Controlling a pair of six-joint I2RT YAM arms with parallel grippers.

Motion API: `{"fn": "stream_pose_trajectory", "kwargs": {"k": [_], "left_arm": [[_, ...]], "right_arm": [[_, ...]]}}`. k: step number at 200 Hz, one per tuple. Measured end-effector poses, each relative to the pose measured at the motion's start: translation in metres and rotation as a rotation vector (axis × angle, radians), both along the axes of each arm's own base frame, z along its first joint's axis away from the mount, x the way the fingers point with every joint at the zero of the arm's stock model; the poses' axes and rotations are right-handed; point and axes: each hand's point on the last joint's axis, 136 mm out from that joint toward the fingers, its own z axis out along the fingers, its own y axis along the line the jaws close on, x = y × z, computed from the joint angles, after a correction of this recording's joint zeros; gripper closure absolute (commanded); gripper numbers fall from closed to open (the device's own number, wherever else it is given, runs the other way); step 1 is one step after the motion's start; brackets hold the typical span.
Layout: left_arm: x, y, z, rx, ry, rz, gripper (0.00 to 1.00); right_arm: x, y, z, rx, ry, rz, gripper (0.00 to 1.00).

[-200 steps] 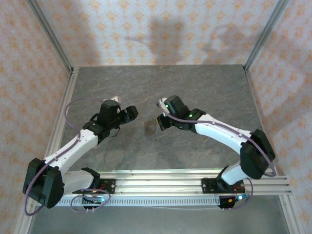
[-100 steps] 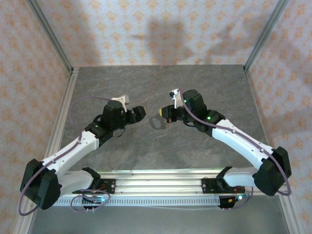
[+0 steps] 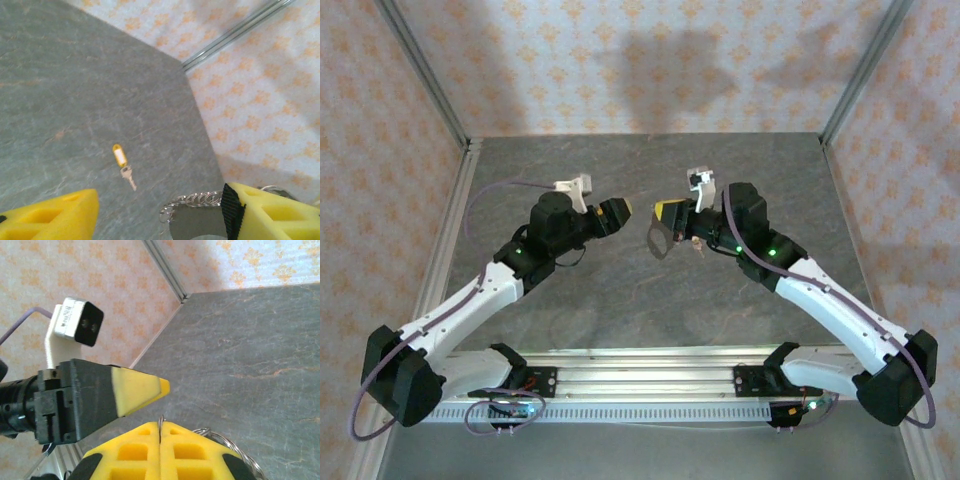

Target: Put the keys on the keyring

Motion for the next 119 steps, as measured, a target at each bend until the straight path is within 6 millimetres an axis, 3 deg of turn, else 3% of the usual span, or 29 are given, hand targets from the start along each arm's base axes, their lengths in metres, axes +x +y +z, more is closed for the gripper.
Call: {"fn": "stream_pose_trajectory", "kwargs": {"k": [55,88,119], "left_arm": [[0.011,-0.011,0.065,-0.097,-0.121,-0.009,0.33],[0.019,-0.02,0.074,-0.112,-0.133,-0.031,0.35],[0.024,-0.027,0.081,-0.102,-0.155,-0.058,0.36]], "right_arm": [[0.013,-0.008,0.022,0.101,-0.012,-0.035,1.0],[0.03,-0.017,0.037,0.2,-0.003,-0.046,1.0],[0.039,-0.012,0.04,0.267,0.032,-0.01,1.0]]}}
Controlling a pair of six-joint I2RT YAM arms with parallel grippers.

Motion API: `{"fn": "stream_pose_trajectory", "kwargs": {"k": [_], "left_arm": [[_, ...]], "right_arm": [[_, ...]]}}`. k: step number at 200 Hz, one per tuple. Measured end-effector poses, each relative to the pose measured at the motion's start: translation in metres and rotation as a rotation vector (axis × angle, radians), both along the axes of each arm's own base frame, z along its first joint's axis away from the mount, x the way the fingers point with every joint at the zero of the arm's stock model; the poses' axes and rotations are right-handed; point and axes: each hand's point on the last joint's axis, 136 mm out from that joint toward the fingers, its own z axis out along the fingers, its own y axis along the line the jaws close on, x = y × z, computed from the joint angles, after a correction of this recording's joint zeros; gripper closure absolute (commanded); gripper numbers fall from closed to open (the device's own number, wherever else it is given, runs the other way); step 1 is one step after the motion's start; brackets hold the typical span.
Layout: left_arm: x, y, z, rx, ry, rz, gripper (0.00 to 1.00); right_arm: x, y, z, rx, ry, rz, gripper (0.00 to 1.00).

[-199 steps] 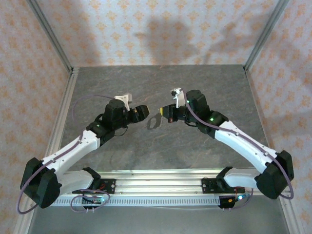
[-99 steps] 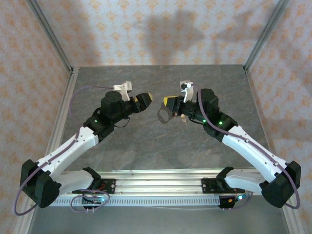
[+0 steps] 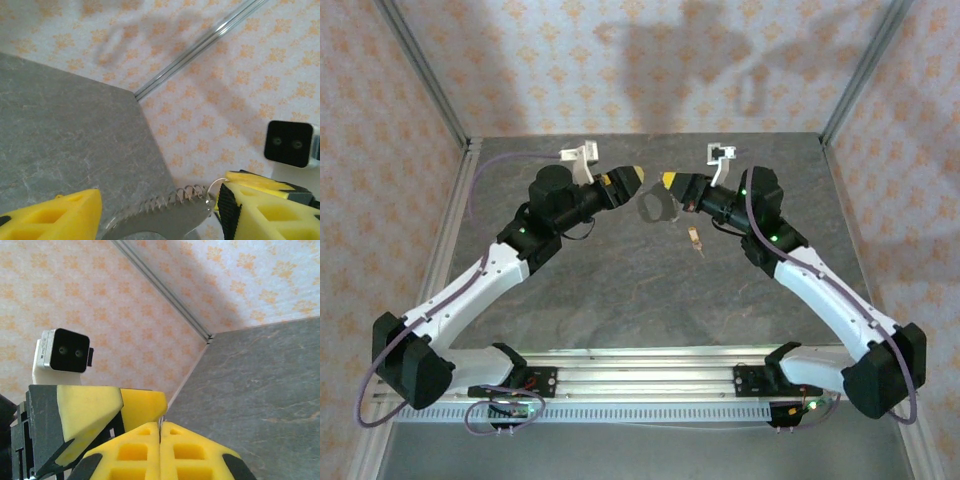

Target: Put the keys on the keyring

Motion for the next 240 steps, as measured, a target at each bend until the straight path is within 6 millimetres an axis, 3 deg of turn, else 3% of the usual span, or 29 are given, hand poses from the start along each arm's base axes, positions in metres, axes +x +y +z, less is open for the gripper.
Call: {"fn": "stream_pose_trajectory", "kwargs": {"k": [67,131,153,240], "left_arm": [[0.006,-0.013,0.032,0.022,-0.097,-0.064,0.45],[0.015,0.003,0.044,-0.017,-0.136,-0.087,0.55],[0.013,0.0,0.05,-0.048,-0.155,-0.123,0.57],[0.015,-0.019,0.045,-0.136,-0.147,-0.226,0.62]], "right_arm": [[0.0,0.012,0.012,0.04,-0.001,0.082,1.0],[0.006,0.014,0.025,0.118,0.008,0.104,1.0],[0.009,0.016,0.025,0.143,0.025,0.114,1.0],[0.008,0.017,0.032,0.184,0.034,0.129,1.0]]}}
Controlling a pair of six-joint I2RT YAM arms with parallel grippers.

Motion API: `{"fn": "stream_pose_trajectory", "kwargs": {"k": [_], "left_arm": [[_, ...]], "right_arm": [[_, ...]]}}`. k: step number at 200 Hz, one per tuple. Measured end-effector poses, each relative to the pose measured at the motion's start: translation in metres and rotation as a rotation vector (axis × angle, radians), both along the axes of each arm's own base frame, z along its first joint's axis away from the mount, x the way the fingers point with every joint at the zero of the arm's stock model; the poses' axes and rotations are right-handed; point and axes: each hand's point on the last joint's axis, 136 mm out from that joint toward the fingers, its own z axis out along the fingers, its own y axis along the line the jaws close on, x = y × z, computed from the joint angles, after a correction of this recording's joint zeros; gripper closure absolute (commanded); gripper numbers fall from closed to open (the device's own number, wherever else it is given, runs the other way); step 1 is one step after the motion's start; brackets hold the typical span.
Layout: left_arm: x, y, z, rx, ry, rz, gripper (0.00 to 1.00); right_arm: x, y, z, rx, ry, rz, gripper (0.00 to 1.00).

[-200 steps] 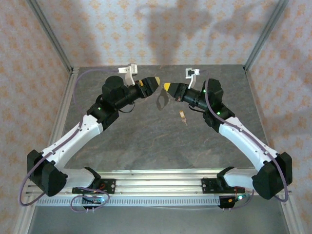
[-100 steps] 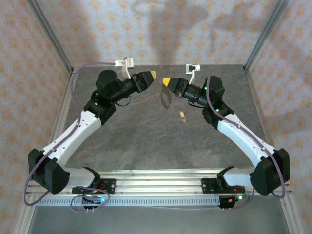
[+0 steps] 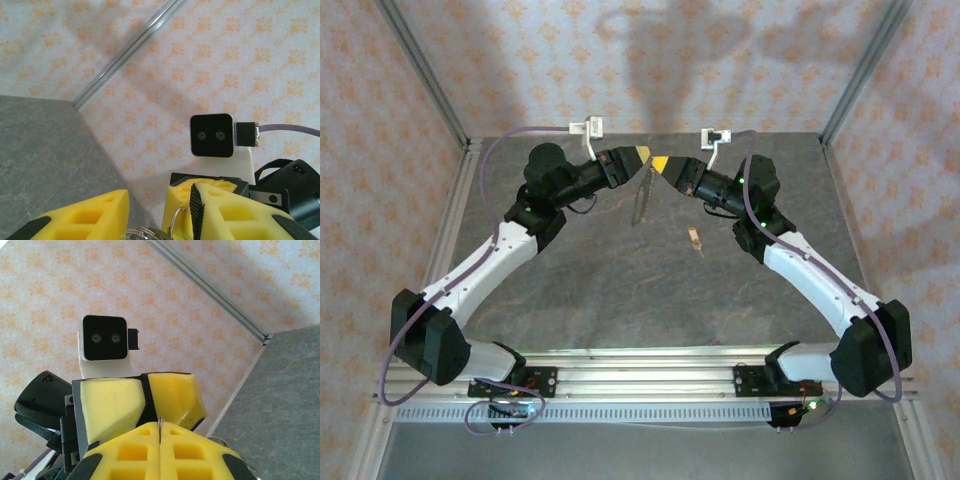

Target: Put the keys on the keyring

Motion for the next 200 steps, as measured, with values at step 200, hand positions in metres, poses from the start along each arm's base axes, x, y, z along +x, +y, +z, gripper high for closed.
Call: {"fn": "stream_pose_trajectory", "kwargs": {"k": [200], "left_arm": [[-0.015,-0.016,-0.004,-0.025,0.003,-0.06,0.82]], "right_arm": [[0.0,-0.005,0.0,0.006,-0.001,-0.032,1.0]]}}
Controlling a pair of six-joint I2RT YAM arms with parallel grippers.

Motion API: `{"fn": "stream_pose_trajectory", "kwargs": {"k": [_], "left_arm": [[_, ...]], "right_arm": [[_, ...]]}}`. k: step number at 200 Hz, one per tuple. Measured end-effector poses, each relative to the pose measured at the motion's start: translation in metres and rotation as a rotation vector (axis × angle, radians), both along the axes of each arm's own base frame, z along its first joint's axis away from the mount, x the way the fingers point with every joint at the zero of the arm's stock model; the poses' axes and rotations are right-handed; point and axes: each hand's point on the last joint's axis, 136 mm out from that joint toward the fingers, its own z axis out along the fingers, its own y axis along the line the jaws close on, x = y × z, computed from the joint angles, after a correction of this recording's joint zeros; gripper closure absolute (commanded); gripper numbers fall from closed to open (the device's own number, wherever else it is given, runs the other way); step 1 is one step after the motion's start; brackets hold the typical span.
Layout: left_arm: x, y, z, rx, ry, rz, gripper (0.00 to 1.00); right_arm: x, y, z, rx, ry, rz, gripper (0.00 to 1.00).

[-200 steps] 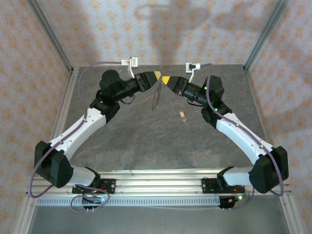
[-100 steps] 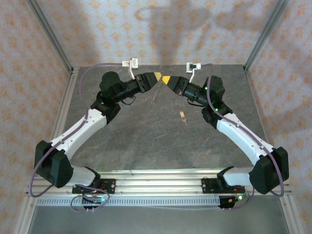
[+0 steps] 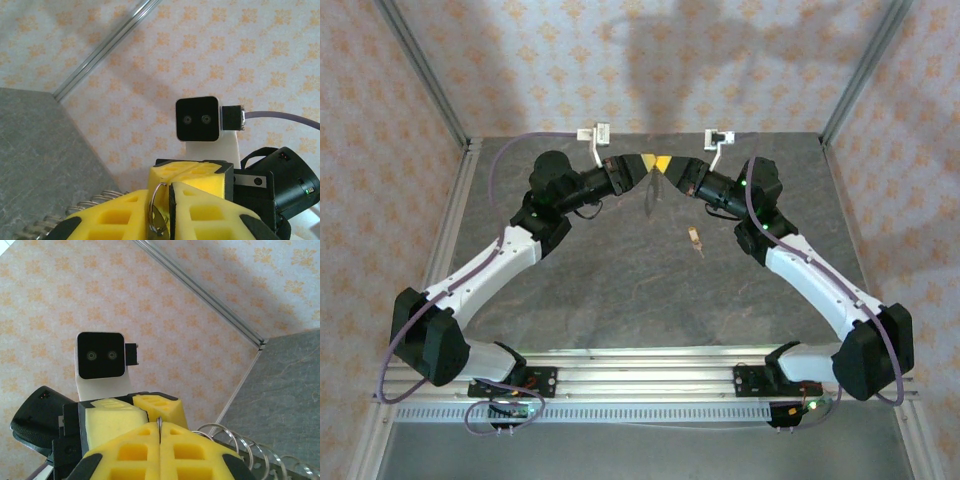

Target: Put the keys on the keyring

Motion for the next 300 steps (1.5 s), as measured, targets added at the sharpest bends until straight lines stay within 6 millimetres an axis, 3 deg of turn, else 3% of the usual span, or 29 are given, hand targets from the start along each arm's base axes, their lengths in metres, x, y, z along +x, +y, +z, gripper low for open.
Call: {"fn": "stream_pose_trajectory", "kwargs": {"k": [39,195,223,265,280,300], "left_arm": [[-0.001,0.001,-0.005,0.005,0.008,0.001,0.79],[-0.008,-0.01,-0.006,0.001,0.002,-0.013,0.81],[-0.006,-0.013,-0.005,-0.001,-0.002,-0.017,0.84],[-0.005,-0.016,-0.003,-0.005,-0.012,-0.021,0.98],[-0.005,-0.016,-0.003,-0.006,-0.013,-0.02,0.92],[-0.004,-0.016,-0.003,-0.004,-0.019,-0.011,0.66]], "right_arm": [[0.002,-0.002,-0.004,-0.002,0.009,-0.015,1.0],[0.004,-0.009,-0.006,0.015,0.023,-0.03,1.0],[0.006,-0.011,-0.006,0.014,0.022,-0.036,1.0],[0.007,-0.012,-0.006,0.015,0.022,-0.042,1.0],[0.007,-0.013,-0.006,0.014,0.021,-0.045,1.0],[0.009,-0.015,-0.008,0.012,0.024,-0.053,1.0]]}}
